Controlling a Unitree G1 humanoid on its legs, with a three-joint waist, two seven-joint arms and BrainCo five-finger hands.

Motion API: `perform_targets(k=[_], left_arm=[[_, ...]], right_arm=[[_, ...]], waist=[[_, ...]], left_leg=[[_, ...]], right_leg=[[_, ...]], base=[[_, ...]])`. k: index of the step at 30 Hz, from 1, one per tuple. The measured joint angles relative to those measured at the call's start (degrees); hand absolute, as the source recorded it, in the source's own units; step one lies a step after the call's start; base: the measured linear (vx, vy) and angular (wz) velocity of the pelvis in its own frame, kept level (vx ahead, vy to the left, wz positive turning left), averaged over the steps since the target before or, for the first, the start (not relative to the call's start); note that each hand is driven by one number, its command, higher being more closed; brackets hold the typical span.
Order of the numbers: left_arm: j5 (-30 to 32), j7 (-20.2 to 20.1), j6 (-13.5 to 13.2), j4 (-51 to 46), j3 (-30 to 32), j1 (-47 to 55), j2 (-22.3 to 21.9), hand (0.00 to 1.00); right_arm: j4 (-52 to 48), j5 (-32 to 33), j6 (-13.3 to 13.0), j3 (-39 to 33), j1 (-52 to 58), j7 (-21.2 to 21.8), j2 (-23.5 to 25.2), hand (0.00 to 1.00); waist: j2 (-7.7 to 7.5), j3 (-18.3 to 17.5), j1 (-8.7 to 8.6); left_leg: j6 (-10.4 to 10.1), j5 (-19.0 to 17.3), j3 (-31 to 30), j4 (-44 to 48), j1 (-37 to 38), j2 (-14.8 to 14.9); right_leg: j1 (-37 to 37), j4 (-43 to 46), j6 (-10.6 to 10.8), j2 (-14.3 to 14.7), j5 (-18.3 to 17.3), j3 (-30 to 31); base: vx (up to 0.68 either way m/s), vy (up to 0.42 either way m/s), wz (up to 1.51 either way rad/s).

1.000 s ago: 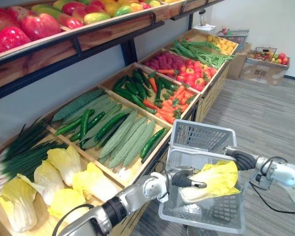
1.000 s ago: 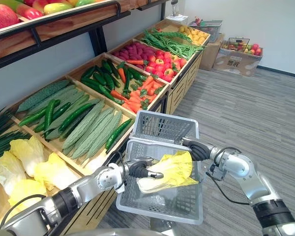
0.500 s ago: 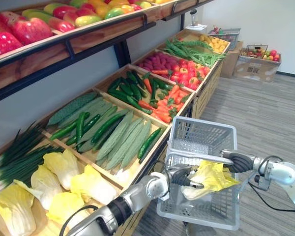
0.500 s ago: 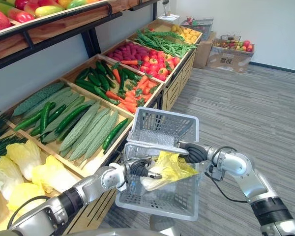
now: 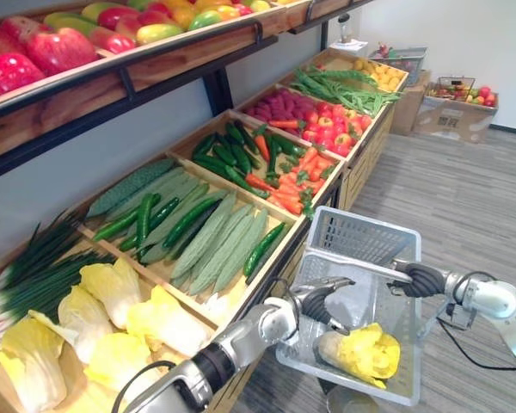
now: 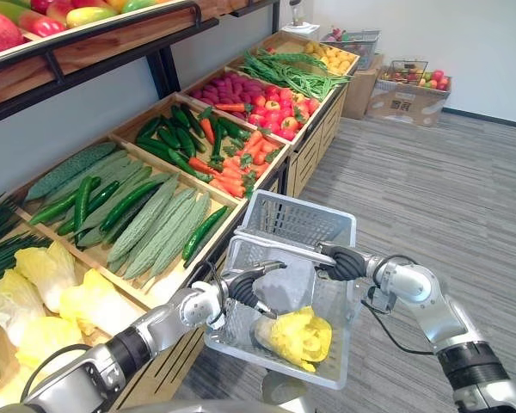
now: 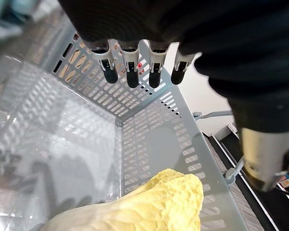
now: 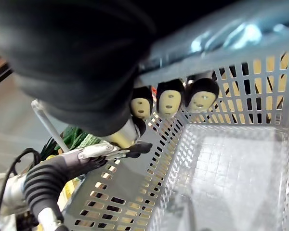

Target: Pick vegetable in the basket

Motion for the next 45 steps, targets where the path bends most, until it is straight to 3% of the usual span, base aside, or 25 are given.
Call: perform_targets(k=[5,9,10,13,15,17,19,23,27,28,32,34,38,40,43,45], left_arm=[[-1.09,-0.27,0.05,-8.79,-1.73,1.36,2.95,0.0],[-5.21,-2.16,-1.38,-19.11,-4.64,2.29,3.98,0.0],[-6.26,-2.95,-2.48,-21.83,-6.14,2.85,4.46,0.0],[-7.58,-4.58,-3.04,-25.67,-7.99,3.14,5.82,0.0],[-9.65,-5.79,-3.93,-28.41,-8.27,3.83,7.53,0.0],[-11.07,-5.94,-3.96,-30.45,-8.07,4.08,8.09,0.0],[-12.11,-6.15,-4.15,-33.39,-7.01,6.11,9.53,0.0],[-14.11,-6.41,-5.21,-38.48,-2.24,13.97,10.5,0.0],[-16.17,-5.71,-7.43,-41.54,10.32,23.2,10.51,0.0],[-16.32,-4.46,-7.79,-42.02,14.43,24.98,10.35,0.0],[-16.38,1.94,-9.12,-41.98,28.07,28.61,8.39,0.0],[-17.02,7.28,-9.68,-41.84,37.1,28.75,6.06,0.0],[-18.64,15.63,-9.52,-41.67,45.75,30.24,4.88,0.0],[-18.64,20.04,-8.77,-39.98,48.93,30.83,4.76,0.0],[-18.92,26.98,-5.24,-32.99,56.7,30.68,2.69,0.0],[-20.94,31.13,-3.35,-23.85,62.65,30.87,1.12,0.0]], right_arm=[[0.44,-3.48,3.75,-1.72,0.03,-3.36,1.97,1.0],[3.23,-8.99,8.46,-4.51,1.3,-10.02,3.62,1.0],[4.76,-9.03,10.37,-5.51,1.67,-11.84,4.52,1.0],[6.51,-9.02,12.48,-7.73,2.41,-15.12,6.89,1.0],[7.99,-8.99,14.91,-9.58,2.79,-18.11,9.09,1.0],[9.45,-8.99,15.74,-11.56,3.62,-19.94,10.19,1.0],[11.33,-8.97,16.82,-13.08,3.92,-21.62,11.29,1.0],[17.92,-8.67,19.07,-16.5,5.67,-24.83,13.64,1.0],[31.55,-7.74,19.75,-24.94,6.52,-29.99,16.42,1.0],[35.45,-6.24,19.93,-27.45,6.82,-31.43,17.08,1.0],[45.97,-2.72,20.14,-34.44,7.66,-35.01,19.19,1.0],[52.24,0.03,20.14,-39.03,8.82,-37.48,20.44,1.0],[56.24,0.8,20.11,-43.22,10.19,-40.23,23.0,1.0],[56.17,1.27,20.12,-43.65,10.74,-41.17,24.21,1.0],[55.8,3.05,20.17,-44.98,10.87,-42.09,25.15,1.0],[55.38,3.13,20.17,-45.52,11.19,-42.9,26.28,1.0]], waist=[[-0.06,0.05,0.19],[-0.17,0.14,0.47],[-0.2,0.16,1.08],[-0.19,0.15,1.59],[-0.27,0.22,2.5],[-0.69,0.49,3.5],[-0.74,0.52,3.66],[-0.71,0.5,6.12],[-0.71,0.49,8.29],[-0.67,0.46,9.41],[-0.64,0.44,11.26],[-0.71,0.45,12.84],[-1.51,0.29,14.36],[-1.68,0.23,14.76],[-1.59,0.18,15.52],[-1.66,0.09,15.65]], left_leg=[[0.1,0.07,-0.42,-0.06,-0.31,0.17],[0.51,0.34,-3.32,-0.32,-1.12,0.29],[0.78,0.56,-3.6,-0.56,-1.3,0.18],[1.05,0.78,-4.98,-0.63,-2.05,0.14],[1.15,1.16,-6.26,-0.92,-2.34,0.11],[1.41,1.43,-7.87,-1.06,-2.72,0.13],[1.92,1.77,-9.91,-1.15,-3.56,0.02],[2.26,3.04,-14.14,-3.24,-4.05,-0.67],[3.09,5.92,-20.61,-7.16,-5.39,-2.0],[3.37,6.63,-22.21,-7.89,-6.13,-2.13],[4.34,8.72,-27.41,-9.39,-7.84,-2.32],[4.42,9.34,-31.19,-8.91,-8.89,-1.96],[4.6,9.92,-35.27,-8.58,-10.17,-1.76],[4.63,10.17,-37.02,-8.48,-10.53,-1.69],[4.84,10.31,-38.72,-7.88,-11.57,-1.73],[4.93,10.39,-39.77,-7.88,-12.0,-1.72]], right_leg=[[0.07,-0.07,-0.01,-0.25,-0.01,-0.71],[1.29,-0.97,0.0,-1.55,-0.02,-3.31],[1.36,-0.99,0.01,-1.72,-0.01,-3.7],[1.35,-0.97,0.01,-2.15,-0.01,-4.64],[1.74,-1.02,0.02,-2.56,-0.02,-5.7],[2.31,-1.03,0.12,-3.11,-0.1,-6.92],[2.84,-1.12,0.21,-4.06,-0.21,-8.58],[4.65,-2.06,0.27,-5.45,-0.41,-11.94],[6.09,-2.22,0.78,-7.15,-1.99,-17.47],[6.17,-2.3,0.7,-7.51,-2.03,-18.93],[7.34,-2.46,0.71,-7.99,-2.2,-22.32],[9.0,-2.98,0.71,-8.15,-2.21,-22.93],[10.65,-2.99,0.75,-8.67,-3.79,-25.42],[11.38,-2.97,0.18,-8.77,-4.38,-26.75],[11.7,-3.02,-0.55,-9.08,-4.87,-28.4],[12.02,-3.32,-0.82,-9.1,-5.05,-29.34]], base=[[-0.01,-0.014,0.09],[-0.01,-0.009,0.34],[-0.02,-0.002,0.23],[-0.02,-0.011,0.19],[-0.03,-0.022,0.29],[-0.04,-0.018,0.41],[-0.04,-0.008,0.58],[-0.04,-0.012,0.51],[-0.01,-0.026,0.76],[0.01,-0.027,0.66],[0.03,-0.035,0.72],[0.04,-0.018,0.76],[0.0,-0.034,0.56],[-0.03,-0.048,0.46],[-0.05,-0.028,0.27],[-0.04,-0.023,0.23]])
